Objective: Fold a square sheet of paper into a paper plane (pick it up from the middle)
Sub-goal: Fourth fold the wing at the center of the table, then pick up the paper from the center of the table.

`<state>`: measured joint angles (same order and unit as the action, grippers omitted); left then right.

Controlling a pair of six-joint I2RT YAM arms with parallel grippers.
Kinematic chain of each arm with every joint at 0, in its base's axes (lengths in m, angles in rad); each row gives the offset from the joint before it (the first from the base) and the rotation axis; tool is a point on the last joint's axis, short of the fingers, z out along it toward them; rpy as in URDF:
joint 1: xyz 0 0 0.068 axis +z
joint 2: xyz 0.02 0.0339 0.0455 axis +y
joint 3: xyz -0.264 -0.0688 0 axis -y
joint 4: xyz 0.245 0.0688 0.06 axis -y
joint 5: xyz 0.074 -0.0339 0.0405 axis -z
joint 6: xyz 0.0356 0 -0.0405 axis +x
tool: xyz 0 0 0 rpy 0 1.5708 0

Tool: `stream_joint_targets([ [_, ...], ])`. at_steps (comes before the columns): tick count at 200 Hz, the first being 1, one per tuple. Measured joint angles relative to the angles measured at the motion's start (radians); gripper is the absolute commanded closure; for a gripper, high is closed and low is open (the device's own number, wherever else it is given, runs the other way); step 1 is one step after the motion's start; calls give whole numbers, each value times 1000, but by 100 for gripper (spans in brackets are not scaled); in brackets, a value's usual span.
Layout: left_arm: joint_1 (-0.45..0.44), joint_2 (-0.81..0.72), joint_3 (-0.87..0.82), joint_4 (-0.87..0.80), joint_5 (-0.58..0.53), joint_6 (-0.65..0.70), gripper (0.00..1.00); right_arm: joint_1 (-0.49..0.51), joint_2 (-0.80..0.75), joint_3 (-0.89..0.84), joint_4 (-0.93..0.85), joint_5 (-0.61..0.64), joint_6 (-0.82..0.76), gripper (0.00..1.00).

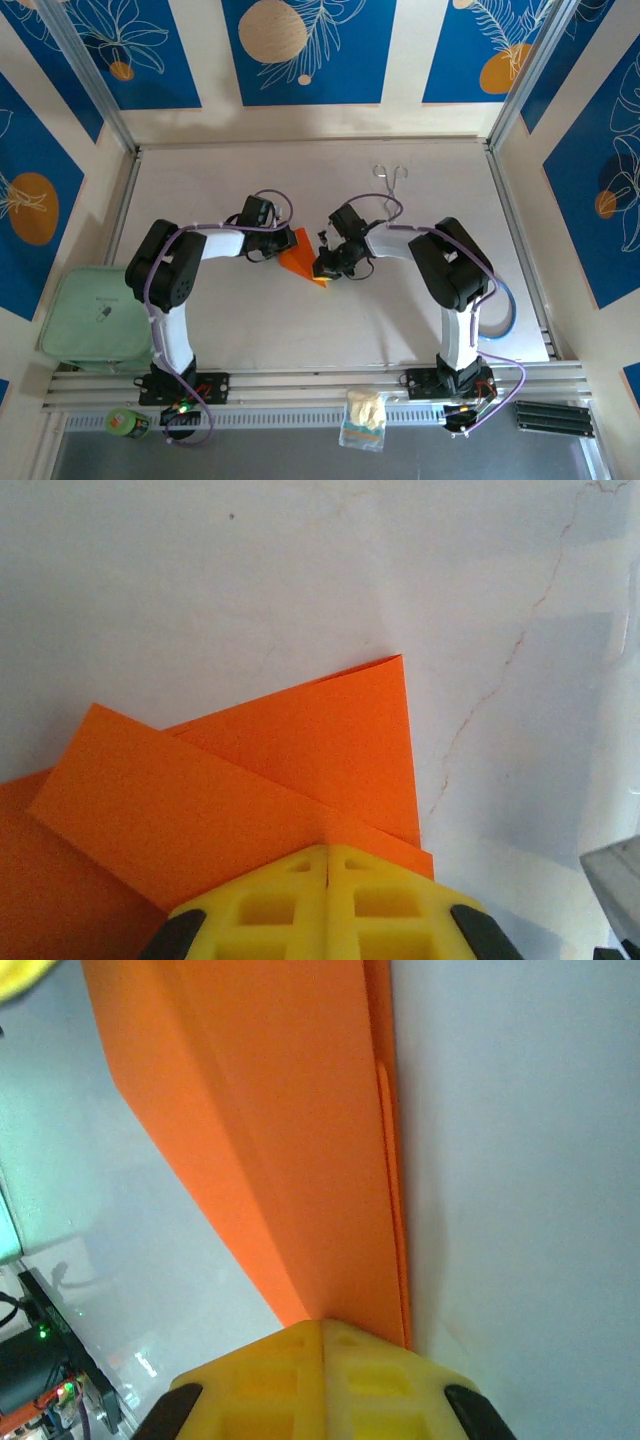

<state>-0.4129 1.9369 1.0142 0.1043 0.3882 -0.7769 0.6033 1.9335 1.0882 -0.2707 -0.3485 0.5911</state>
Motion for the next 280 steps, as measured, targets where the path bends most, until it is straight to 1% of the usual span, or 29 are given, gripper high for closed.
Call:
stream_joint_targets([
  [27,0,0,0,1,0,0,96,-2,-37,-52,-2,0,-9,100],
  [63,0,0,0,1,3,0,95,-15,-98,-151,42,-15,-11,100],
  [89,0,0,1,2,6,0,91,-34,-135,-206,60,-38,-8,100],
  [102,0,0,6,-4,10,1,87,-41,-153,-220,54,-44,-3,100],
  [114,0,0,17,-17,15,0,83,-43,-172,-225,46,-44,3,97],
  [149,2,-17,40,-44,50,-27,62,-56,-231,-183,85,-32,41,83],
  [170,8,-76,39,-40,56,-60,47,-70,-222,-130,107,-10,56,80],
  [186,22,-146,21,-15,54,-93,41,-84,-194,-78,114,3,67,76],
  [203,42,-221,-14,9,40,-109,37,-94,-143,-23,131,8,76,71],
  [221,60,-273,-55,17,18,-121,31,-100,-90,24,135,9,71,68],
  [249,75,-317,-135,20,-10,-131,18,-101,-21,73,137,0,47,65],
  [280,77,-353,-207,16,-26,-137,10,-101,31,108,142,-34,19,70],
])
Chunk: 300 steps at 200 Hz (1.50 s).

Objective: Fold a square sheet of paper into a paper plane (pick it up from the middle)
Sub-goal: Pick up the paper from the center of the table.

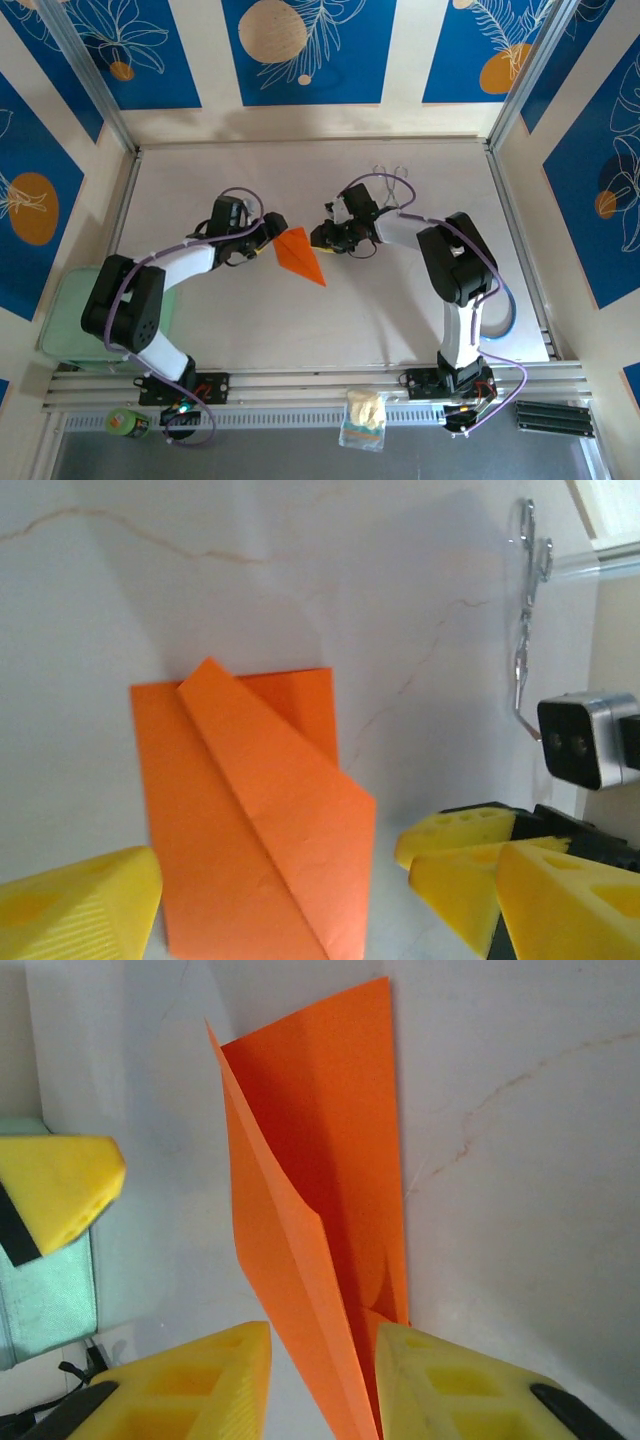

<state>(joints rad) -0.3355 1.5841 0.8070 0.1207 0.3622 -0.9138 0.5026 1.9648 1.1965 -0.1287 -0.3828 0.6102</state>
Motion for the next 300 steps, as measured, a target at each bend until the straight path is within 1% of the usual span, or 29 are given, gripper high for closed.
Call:
stream_joint_targets([
  [41,0,-24,-36,17,3,-3,4,0,50,29,10,-52,-27,74],
  [68,0,-24,-37,25,8,-2,3,0,62,36,13,-77,-39,77],
  [89,0,-24,-38,31,14,-2,2,0,69,40,22,-96,-49,82],
  [119,0,-31,-38,10,13,2,0,0,70,40,55,-117,-66,85],
  [140,0,-51,-38,-12,12,6,1,0,70,40,68,-119,-76,86],
  [176,0,-74,-38,-24,14,6,1,0,72,42,70,-119,-91,82],
  [241,0,-74,-38,-28,18,6,1,0,102,48,69,-119,-109,82],
  [269,0,-74,-38,-28,30,6,1,0,102,53,69,-118,-113,91],
  [286,0,-74,-38,-27,38,5,0,0,102,55,77,-120,-113,94],
  [300,0,-74,-38,-24,54,5,2,-3,101,54,92,-127,-103,95],
])
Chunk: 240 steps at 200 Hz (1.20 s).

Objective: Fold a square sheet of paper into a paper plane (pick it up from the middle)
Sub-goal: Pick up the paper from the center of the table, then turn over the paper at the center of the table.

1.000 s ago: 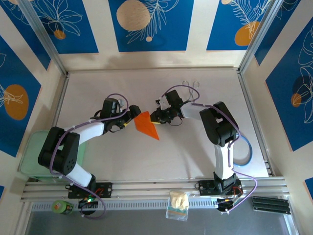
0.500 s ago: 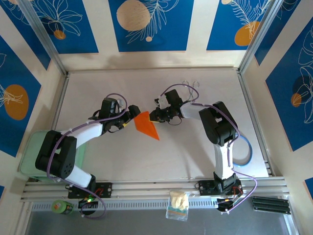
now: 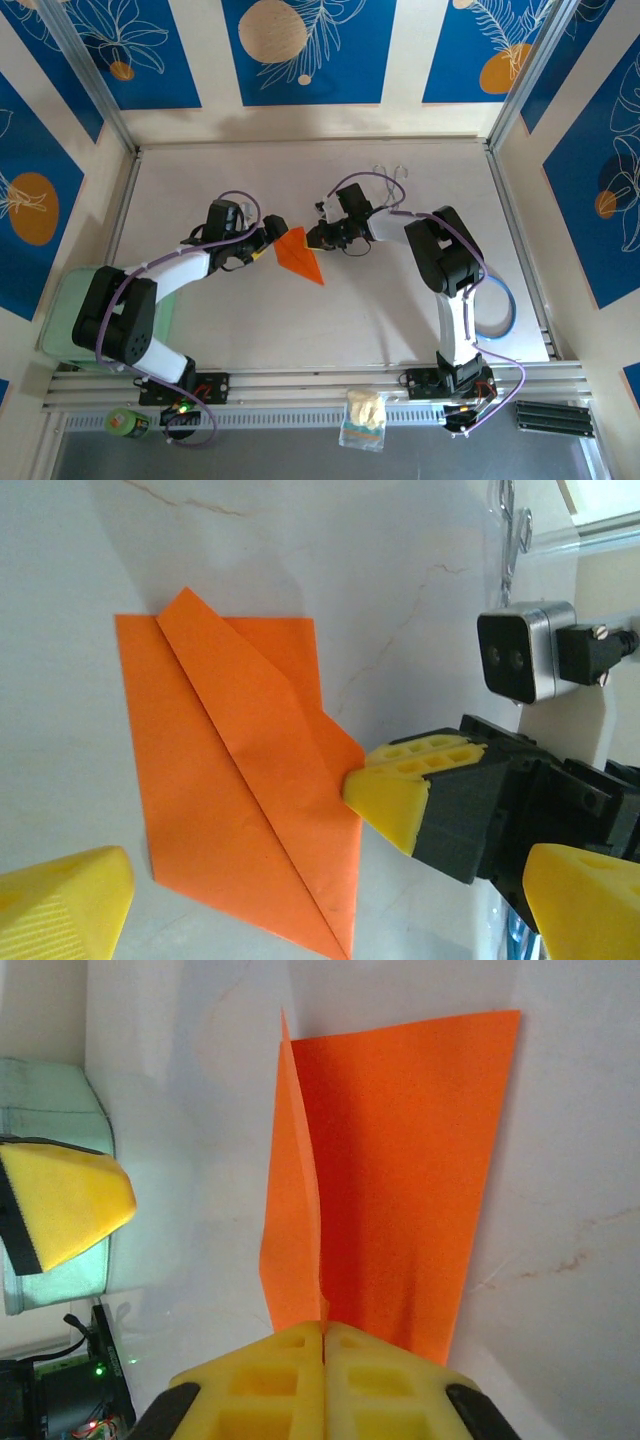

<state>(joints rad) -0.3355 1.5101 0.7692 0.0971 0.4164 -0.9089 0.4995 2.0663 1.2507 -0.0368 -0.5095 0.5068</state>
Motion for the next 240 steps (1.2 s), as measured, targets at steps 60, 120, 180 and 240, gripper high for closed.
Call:
stream_joint_targets([
  [60,-5,-3,-31,186,138,-47,10,-38,-112,-44,128,-95,156,96],
  [120,-33,4,-32,385,223,-129,28,-72,-227,-90,298,-173,364,96],
  [180,-36,106,-32,645,265,-264,51,-79,-234,-109,392,-210,502,95],
  [240,-36,116,-32,719,272,-295,65,-83,-238,-109,411,-220,542,95],
])
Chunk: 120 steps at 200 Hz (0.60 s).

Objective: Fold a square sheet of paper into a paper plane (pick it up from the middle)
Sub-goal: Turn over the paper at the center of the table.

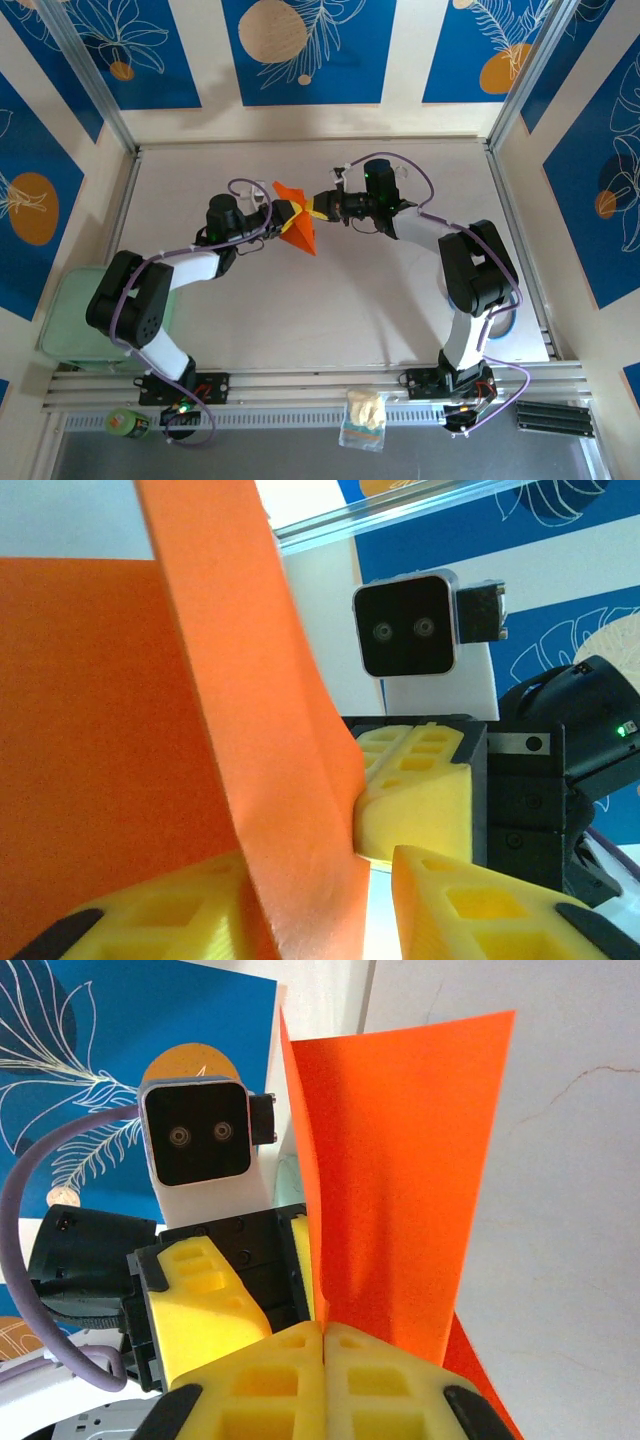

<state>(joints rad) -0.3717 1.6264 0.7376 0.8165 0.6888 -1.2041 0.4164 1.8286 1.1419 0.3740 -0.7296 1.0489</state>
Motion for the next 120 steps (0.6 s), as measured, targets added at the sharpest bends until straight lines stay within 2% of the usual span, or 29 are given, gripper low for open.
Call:
stream_joint_targets([
  [52,0,0,0,6,0,1,75,-4,0,0,-5,-5,21,94],
  [104,0,0,0,6,0,2,83,-5,0,0,-23,-5,26,87],
  [120,0,0,0,5,-1,5,85,-5,0,0,-27,-5,25,82],
])
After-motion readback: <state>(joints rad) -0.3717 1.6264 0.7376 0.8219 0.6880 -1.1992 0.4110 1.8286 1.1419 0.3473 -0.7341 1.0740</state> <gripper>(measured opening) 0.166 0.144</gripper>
